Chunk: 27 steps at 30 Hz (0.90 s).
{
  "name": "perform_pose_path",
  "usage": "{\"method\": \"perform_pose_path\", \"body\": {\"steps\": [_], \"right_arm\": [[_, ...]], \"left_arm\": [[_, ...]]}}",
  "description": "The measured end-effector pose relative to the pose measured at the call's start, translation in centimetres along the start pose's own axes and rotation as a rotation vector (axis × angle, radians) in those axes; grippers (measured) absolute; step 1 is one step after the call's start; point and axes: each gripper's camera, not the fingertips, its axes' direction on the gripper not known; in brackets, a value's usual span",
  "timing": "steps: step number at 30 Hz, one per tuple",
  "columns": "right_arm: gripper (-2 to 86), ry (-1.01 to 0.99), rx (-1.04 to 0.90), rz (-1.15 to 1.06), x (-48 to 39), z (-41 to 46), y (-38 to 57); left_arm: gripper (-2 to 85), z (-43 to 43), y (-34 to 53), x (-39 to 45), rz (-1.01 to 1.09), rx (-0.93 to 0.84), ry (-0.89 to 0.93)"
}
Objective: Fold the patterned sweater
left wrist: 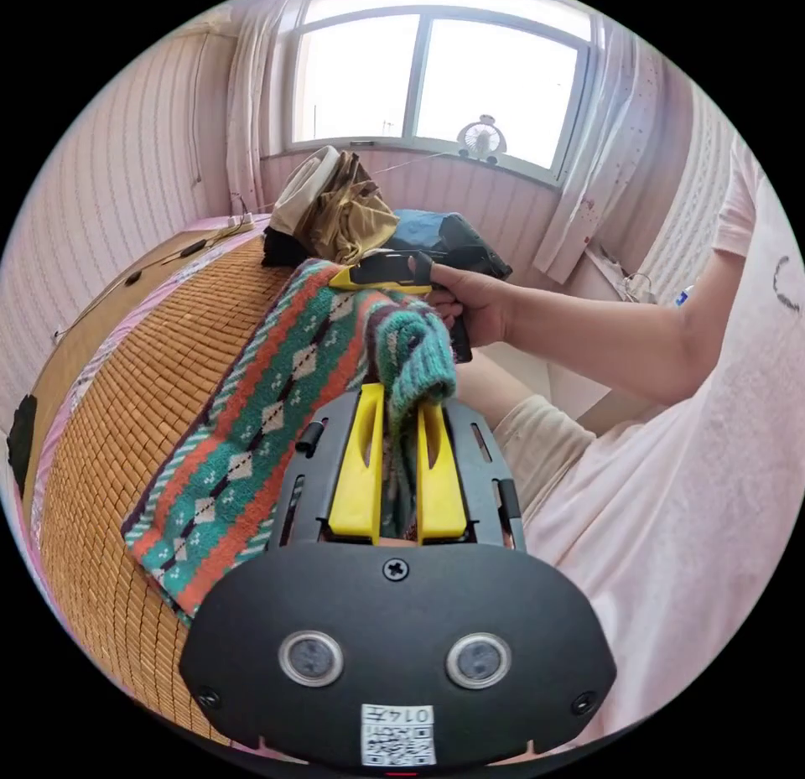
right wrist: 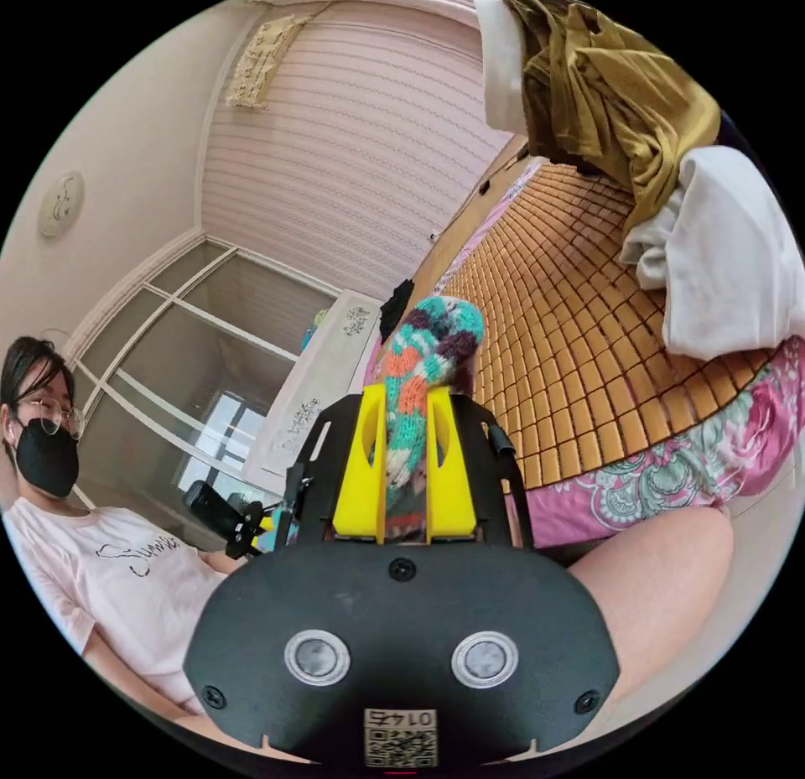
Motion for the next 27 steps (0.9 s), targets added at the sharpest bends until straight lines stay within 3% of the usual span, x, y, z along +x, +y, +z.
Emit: {"method": "perform_pose_path", "body": {"steps": [5, 9, 14, 20, 27], "right_arm": [[7.6, 0.146, -0.087, -0.296, -8.0, 1.3, -1.0], [7.8, 0.079, -0.219, -0.457, -12.7, 8.7, -0.7], [8.7, -0.004, -0.454, -0.599, -18.5, 24.0, 2.1], [9.8, 0.111, -0.784, -0.675, -18.4, 38.5, 7.8], [9.5, 0.077, -0.743, -0.759, -22.5, 37.0, 7.5]], "left_arm": [[6.3, 0.5, 0.4, 0.8, 0.094, 0.012, 0.012], [6.4, -1.7, 3.4, -1.1, 0.017, 0.027, -0.014], [8.4, -5.4, 10.2, -3.4, -0.191, -0.1, -0.223], [7.2, -8.3, 17.9, -4.9, -0.513, -0.183, -0.265], [6.5, -9.4, 17.6, -6.4, -0.574, -0.066, -0.347]]}}
